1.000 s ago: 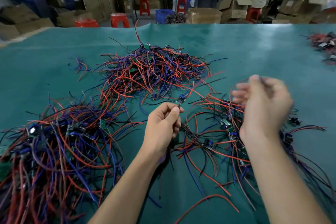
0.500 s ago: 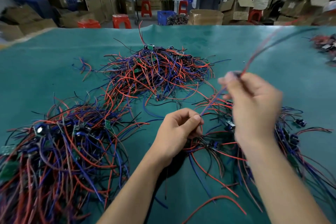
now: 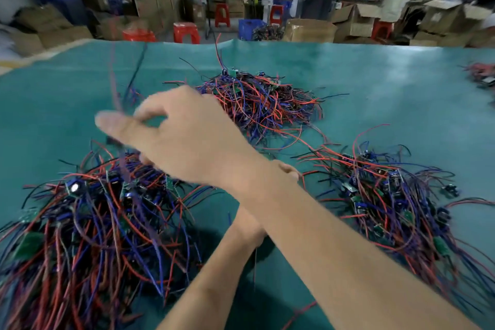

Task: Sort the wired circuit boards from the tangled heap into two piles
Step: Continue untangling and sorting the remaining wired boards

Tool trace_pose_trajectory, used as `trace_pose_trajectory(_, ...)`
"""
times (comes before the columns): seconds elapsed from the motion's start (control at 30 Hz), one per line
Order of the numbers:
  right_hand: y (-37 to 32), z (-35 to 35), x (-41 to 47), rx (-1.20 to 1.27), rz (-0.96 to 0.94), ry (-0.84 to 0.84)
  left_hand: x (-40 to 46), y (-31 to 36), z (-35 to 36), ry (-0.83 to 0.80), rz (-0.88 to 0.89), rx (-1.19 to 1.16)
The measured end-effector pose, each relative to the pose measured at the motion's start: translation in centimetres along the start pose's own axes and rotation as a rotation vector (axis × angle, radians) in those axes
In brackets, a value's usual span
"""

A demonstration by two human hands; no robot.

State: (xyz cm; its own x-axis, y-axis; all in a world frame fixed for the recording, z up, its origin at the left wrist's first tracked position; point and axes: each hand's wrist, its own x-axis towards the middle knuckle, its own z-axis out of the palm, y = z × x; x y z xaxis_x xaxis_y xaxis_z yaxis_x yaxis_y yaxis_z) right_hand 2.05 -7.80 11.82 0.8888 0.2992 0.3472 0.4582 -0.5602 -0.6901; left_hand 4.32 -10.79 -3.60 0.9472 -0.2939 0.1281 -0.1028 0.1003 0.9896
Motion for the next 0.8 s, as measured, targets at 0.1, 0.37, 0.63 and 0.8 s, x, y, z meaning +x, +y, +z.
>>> trace_pose_trajectory(0.1, 3.4, 0.2, 1.8, -0.351, 0.096, -0.131, -0.4, 0.6, 0.1, 0.035, 0.034, 0.039)
trace_pose_trajectory(0.37, 15.3, -2.8, 2.6, -0.498, 0.343, -0.180, -1.0, 2.0, 0.7, 0.042, -0.033, 0.219)
trace_pose_trajectory(0.63, 16.0, -6.3, 1.2, -0.294, 0.368, 0.151, -1.3, 2.2, 0.7, 0.116, -0.059, 0.054)
trace_pose_trajectory(0.8, 12.9, -10.7, -2.8, -0.050, 0.318, 0.500, -1.3, 2.4, 0.6, 0.140, -0.056, -0.067)
